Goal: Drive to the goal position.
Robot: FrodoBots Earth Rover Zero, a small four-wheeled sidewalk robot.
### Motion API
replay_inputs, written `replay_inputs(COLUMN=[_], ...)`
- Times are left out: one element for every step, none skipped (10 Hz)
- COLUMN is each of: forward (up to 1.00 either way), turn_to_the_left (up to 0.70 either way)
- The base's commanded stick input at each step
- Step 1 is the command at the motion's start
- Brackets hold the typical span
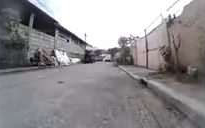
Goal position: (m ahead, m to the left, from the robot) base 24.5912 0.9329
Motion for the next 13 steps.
replay_inputs(forward=[1.00,1.00,1.00,1.00,1.00,1.00,1.00,1.00,1.00,1.00,1.00,1.00,1.00], turn_to_the_left=[0.00,0.00,0.00,0.00,0.00,0.00,0.00,0.00,0.00,0.00,0.00,0.00,0.00])
